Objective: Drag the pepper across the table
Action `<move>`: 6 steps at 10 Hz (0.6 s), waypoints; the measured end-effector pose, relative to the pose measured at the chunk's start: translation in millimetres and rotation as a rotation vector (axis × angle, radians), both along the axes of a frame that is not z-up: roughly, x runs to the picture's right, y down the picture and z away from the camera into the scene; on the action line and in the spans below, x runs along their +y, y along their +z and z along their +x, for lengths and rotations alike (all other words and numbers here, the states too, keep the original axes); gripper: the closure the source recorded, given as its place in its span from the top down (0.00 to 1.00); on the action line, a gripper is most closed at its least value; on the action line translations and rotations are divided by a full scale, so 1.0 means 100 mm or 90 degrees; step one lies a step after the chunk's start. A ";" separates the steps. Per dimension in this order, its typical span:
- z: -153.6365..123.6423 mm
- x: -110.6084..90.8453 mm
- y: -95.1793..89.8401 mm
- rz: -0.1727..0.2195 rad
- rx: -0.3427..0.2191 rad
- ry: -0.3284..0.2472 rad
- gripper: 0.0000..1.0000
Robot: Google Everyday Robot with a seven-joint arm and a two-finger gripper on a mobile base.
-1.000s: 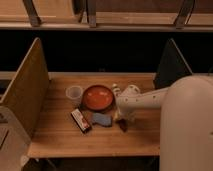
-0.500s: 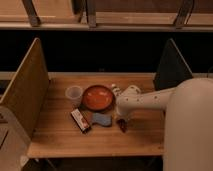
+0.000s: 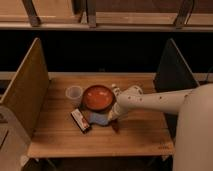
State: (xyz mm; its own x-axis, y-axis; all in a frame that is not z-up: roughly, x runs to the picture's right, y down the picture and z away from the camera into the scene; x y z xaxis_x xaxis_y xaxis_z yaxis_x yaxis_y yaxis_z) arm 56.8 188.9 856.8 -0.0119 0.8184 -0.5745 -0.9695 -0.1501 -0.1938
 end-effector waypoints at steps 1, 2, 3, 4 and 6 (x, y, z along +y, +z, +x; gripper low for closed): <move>0.09 0.11 0.04 -0.019 0.007 0.002 0.00; 0.21 0.18 0.10 -0.034 0.021 0.006 0.00; 0.34 0.20 0.18 -0.044 0.039 0.006 0.00; 0.48 0.23 0.25 -0.052 0.061 0.010 0.00; 0.74 0.22 0.33 -0.056 0.100 0.022 0.00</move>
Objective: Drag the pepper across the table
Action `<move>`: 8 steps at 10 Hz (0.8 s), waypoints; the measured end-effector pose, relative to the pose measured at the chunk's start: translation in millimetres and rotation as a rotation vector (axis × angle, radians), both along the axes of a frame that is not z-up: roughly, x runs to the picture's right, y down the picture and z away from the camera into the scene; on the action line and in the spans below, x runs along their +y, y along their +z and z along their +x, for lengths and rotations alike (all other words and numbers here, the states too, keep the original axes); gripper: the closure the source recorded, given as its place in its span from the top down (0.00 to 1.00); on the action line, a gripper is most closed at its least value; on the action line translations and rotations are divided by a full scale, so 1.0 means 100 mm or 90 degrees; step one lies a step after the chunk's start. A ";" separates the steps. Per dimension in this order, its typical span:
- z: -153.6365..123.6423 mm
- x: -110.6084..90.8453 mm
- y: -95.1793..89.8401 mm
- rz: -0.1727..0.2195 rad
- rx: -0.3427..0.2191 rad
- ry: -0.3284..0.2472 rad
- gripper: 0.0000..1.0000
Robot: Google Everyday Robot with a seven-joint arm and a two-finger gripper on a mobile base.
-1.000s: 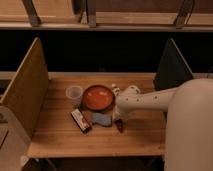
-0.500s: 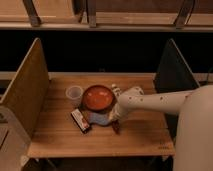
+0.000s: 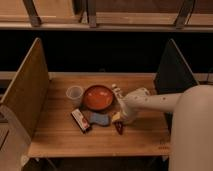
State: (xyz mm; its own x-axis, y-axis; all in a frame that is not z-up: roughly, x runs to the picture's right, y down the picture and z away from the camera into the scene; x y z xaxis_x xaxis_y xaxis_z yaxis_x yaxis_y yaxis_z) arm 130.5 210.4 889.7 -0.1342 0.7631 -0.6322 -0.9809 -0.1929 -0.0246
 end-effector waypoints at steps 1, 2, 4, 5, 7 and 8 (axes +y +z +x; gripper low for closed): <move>0.17 -0.04 0.00 0.005 0.025 0.008 0.00; 0.31 -0.04 -0.01 0.006 0.045 0.014 0.00; 0.53 -0.02 -0.02 0.005 0.077 0.025 0.00; 0.70 0.02 -0.01 0.002 0.101 0.034 0.00; 0.83 0.04 0.01 0.000 0.117 0.042 0.00; 0.83 0.04 0.01 -0.001 0.117 0.042 0.00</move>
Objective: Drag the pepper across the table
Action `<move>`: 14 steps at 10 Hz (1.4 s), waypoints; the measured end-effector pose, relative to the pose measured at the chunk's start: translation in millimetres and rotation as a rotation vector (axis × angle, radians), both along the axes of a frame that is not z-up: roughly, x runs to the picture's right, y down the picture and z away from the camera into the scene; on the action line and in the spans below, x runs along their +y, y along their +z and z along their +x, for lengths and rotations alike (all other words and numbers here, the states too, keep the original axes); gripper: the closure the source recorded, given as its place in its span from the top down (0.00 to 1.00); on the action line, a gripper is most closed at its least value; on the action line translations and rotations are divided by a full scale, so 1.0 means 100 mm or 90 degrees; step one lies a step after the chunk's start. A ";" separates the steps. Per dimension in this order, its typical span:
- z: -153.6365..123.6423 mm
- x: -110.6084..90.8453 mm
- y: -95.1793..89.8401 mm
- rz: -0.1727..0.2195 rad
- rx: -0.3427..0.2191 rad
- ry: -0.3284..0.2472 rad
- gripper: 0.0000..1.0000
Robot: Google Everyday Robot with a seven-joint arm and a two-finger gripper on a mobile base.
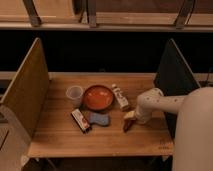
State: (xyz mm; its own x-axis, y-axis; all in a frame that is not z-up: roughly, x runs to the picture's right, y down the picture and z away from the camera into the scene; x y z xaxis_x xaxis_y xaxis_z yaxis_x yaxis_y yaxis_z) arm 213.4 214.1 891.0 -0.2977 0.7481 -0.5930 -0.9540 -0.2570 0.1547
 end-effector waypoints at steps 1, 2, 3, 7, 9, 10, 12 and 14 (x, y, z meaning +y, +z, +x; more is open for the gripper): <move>0.00 0.00 0.00 0.000 0.000 0.000 0.00; 0.00 0.00 0.00 0.000 0.000 0.000 0.00; -0.02 -0.01 -0.01 0.003 -0.001 -0.004 0.00; 0.14 -0.22 0.14 0.020 0.048 -0.052 0.00; 0.40 -0.23 0.24 0.009 0.095 -0.064 0.00; 0.50 -0.27 0.27 0.006 0.115 -0.065 0.00; 0.59 -0.25 0.34 -0.007 0.128 -0.054 0.00; 0.48 -0.21 0.34 -0.015 0.099 -0.032 0.00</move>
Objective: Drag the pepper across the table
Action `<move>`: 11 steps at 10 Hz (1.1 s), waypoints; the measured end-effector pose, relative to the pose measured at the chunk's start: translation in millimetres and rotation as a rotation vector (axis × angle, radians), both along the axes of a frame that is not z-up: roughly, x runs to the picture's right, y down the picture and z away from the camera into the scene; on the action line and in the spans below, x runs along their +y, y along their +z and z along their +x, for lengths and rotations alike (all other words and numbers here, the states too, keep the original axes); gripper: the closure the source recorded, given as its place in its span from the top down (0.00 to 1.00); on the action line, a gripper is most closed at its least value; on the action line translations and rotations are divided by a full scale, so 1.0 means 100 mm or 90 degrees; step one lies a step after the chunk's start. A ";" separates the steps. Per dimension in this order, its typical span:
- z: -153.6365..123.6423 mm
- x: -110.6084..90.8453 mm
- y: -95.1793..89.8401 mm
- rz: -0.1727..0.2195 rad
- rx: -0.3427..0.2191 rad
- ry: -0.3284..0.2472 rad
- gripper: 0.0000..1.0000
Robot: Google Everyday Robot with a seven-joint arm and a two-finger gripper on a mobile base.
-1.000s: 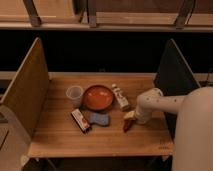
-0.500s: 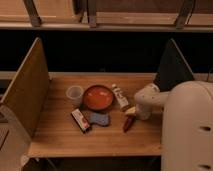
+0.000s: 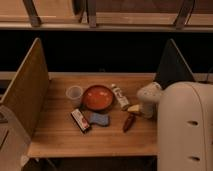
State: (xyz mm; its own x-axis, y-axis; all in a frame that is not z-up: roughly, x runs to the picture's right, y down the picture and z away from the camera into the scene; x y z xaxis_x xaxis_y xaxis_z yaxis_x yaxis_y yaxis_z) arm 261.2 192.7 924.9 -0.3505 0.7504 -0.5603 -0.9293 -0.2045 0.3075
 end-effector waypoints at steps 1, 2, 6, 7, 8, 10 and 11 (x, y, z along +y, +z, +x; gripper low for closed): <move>-0.15 0.02 -0.04 -0.003 -0.027 0.009 0.00; -0.32 0.08 -0.10 -0.011 -0.059 0.013 0.00; -0.68 0.34 -0.70 -0.037 -0.150 -0.003 0.00; -0.68 0.38 -0.77 -0.039 -0.159 -0.004 0.00; -0.69 0.40 -0.79 -0.040 -0.166 -0.006 0.00; -0.69 0.38 -0.73 -0.034 -0.178 -0.032 0.00; -0.66 0.35 -0.69 -0.031 -0.172 -0.043 0.00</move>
State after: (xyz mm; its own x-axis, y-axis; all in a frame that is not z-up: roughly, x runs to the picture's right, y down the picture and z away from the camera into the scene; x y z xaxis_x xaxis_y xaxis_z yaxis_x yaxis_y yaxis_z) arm 195.5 227.8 856.0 -0.1340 0.7374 -0.6620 -0.9899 -0.1304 0.0552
